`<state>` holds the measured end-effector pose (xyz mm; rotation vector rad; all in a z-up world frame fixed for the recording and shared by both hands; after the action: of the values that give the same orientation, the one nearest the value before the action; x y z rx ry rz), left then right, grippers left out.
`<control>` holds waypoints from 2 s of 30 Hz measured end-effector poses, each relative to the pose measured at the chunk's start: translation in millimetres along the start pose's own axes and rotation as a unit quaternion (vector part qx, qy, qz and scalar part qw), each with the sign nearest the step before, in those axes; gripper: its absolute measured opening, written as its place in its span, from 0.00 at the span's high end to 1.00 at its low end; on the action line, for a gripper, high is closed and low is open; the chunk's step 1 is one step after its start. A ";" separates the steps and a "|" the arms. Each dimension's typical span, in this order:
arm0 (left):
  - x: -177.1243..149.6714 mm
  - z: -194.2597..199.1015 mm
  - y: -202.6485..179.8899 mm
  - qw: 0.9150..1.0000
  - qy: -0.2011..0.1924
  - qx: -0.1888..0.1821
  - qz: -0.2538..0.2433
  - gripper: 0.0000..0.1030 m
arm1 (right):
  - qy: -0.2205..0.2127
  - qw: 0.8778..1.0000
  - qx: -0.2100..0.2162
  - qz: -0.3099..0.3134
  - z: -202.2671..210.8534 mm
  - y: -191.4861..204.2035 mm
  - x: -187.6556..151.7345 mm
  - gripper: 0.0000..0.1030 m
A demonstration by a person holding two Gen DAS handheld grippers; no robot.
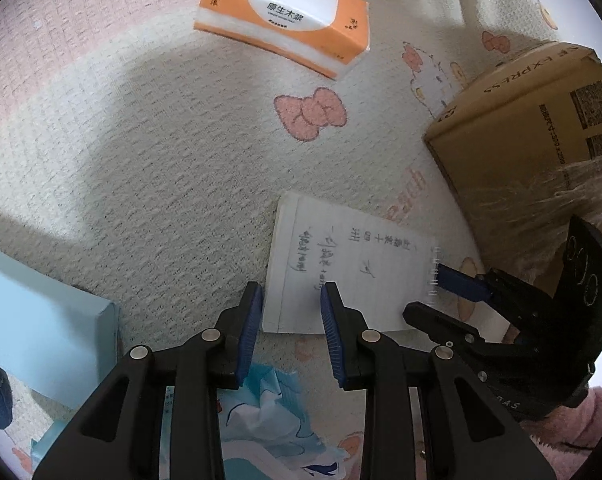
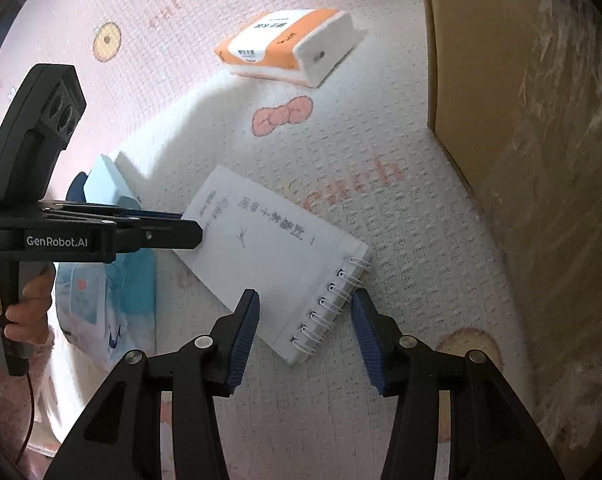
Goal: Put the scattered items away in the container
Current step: 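Position the open right gripper around the notebook's spiral edge, then close the right gripper on the spiral edge and lift the notebook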
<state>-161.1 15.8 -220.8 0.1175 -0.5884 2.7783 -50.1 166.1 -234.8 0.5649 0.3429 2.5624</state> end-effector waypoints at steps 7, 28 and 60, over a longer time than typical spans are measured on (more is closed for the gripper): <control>10.7 -0.6 -2.0 1.000 -0.006 0.019 -0.003 0.69 | -0.018 0.999 -0.015 0.030 -20.1 13.0 23.0 0.55; 12.2 56.1 -13.9 0.994 -0.103 0.011 0.035 0.76 | -0.121 0.992 0.012 0.039 54.2 28.1 45.4 0.73; -9.2 43.0 -3.3 0.961 -0.159 -0.142 0.175 0.73 | -0.046 0.983 0.130 -0.123 73.7 57.1 74.7 0.89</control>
<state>-150.6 -1.4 -181.6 0.4433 -1.1876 2.9895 -99.5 165.8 -126.0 0.6855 0.6783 2.2599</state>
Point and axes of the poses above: each gripper's, at about its wrist camera, not at the fingertips, and z roughly against the way its jaws point, y to its left, x to its top, the point moved 4 cm from there along -z, roughly the way its jaws point, and after that the axes turned 4 degrees about -z, right-handed, at the moved point
